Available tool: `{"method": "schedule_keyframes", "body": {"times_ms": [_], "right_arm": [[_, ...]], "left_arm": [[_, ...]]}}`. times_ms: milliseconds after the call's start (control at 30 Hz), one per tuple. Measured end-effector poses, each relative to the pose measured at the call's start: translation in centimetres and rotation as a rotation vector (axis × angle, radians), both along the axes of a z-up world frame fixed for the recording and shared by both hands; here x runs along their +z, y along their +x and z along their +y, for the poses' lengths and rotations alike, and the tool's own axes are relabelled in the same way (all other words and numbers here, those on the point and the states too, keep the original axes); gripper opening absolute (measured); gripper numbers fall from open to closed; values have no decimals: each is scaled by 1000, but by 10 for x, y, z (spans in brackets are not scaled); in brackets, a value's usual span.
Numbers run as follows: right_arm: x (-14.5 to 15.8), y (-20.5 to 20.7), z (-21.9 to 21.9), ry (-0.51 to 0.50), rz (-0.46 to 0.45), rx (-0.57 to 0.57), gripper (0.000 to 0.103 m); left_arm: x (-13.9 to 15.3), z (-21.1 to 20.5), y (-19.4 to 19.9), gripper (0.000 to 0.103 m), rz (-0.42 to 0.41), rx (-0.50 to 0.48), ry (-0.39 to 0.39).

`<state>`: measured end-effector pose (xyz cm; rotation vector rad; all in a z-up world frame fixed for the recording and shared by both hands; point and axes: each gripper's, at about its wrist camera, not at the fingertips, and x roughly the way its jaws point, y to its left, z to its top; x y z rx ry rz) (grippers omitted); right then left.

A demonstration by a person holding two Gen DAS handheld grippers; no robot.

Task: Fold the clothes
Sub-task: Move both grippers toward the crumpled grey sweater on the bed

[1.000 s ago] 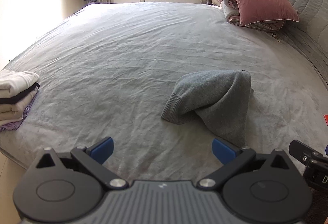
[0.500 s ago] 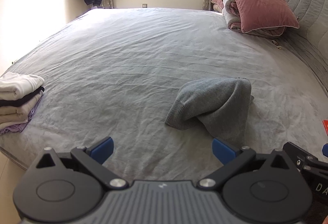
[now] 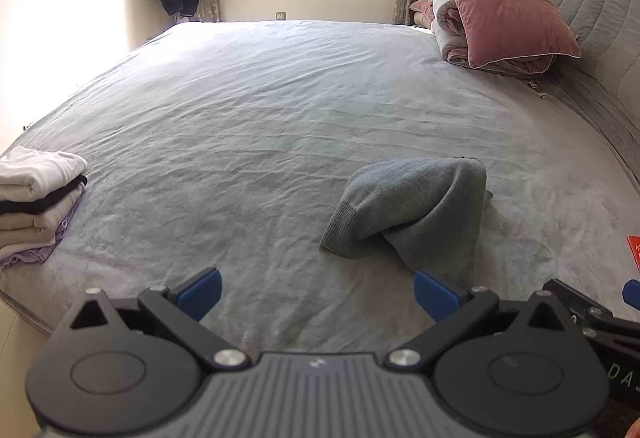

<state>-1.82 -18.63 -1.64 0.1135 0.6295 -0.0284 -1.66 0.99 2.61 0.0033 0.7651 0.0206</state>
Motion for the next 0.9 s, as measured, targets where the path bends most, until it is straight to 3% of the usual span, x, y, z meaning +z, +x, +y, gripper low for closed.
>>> {"method": "schedule_keyframes", "body": {"times_ms": [900], "right_arm": [[-13, 9, 0, -7, 21, -17, 103]], "left_arm": [[-13, -2, 8, 103, 26, -12, 11]]}}
